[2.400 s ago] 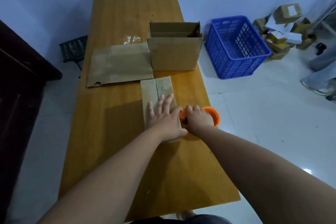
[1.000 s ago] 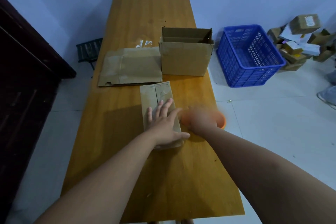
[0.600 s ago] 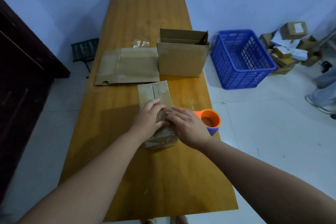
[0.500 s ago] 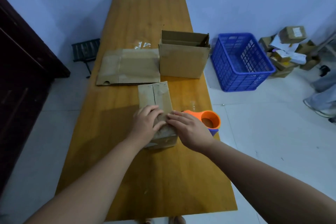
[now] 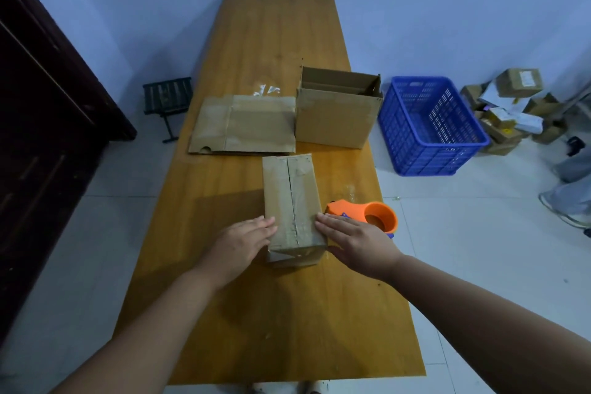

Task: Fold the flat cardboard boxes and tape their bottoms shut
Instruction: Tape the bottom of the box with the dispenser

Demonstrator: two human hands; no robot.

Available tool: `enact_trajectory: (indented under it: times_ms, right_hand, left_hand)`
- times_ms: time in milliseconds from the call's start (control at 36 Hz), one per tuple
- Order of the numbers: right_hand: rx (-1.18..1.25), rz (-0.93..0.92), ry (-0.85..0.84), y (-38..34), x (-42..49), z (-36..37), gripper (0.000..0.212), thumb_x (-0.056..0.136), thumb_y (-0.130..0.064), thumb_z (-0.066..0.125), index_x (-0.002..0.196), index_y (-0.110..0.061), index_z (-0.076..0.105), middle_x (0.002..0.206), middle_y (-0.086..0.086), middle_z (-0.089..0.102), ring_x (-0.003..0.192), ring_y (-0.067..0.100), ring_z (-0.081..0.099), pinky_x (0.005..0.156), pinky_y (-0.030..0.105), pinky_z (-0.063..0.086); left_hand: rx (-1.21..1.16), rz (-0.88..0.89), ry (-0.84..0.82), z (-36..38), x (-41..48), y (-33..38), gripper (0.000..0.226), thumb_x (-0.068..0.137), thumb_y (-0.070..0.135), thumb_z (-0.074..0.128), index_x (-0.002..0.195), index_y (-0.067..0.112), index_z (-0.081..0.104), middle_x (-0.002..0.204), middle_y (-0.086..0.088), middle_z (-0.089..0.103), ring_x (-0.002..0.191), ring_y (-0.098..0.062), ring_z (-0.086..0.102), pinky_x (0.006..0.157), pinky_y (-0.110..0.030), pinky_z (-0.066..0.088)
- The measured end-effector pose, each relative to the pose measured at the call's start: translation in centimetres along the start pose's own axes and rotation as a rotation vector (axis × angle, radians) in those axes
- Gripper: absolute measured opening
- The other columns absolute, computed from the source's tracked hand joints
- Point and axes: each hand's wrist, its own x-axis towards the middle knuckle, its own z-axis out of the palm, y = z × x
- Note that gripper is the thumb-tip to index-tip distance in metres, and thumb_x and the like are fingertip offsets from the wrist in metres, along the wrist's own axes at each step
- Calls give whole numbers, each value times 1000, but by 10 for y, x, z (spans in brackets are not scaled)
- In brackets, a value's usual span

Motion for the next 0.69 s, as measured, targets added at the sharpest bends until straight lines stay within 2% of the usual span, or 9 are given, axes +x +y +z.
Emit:
enact_trajectory:
  times_ms: [111, 222, 333, 694]
  right_hand:
    - [-15, -7, -5, 3, -1, -1, 60, 74, -25, 81, 128, -10, 60, 132, 5, 60, 117, 20, 60, 92, 24, 39]
    - [-57, -71, -26, 6, -2, -1, 61, 75, -19, 81, 131, -10, 57, 134, 6, 58, 118, 23, 59, 93, 32, 47]
    - [-124, -126, -40, 10, -2, -8, 60, 79, -24, 77, 134, -13, 55, 135, 5, 57, 118, 22, 60, 91, 35, 50]
    - [-134, -96, 27, 8, 0, 4, 53, 81, -28, 75, 128, -9, 60, 128, 7, 62, 111, 24, 64, 83, 37, 57]
  left_hand:
    - [78, 62, -41, -2, -3, -8, 48, 72, 6, 80, 117, 14, 66, 121, -1, 65, 109, -22, 63, 96, -38, 39]
    - [162, 71, -59, -8, -5, -7, 60, 58, 18, 90, 114, 22, 69, 116, 7, 67, 99, -18, 67, 81, -32, 53]
    - [166, 61, -11, -5, -5, -2, 59, 55, 17, 91, 110, 22, 70, 112, 8, 69, 92, -15, 68, 71, -30, 57]
    - [150, 46, 78, 6, -14, 3, 53, 65, 21, 85, 114, 15, 68, 118, 5, 66, 91, -15, 64, 67, -28, 57]
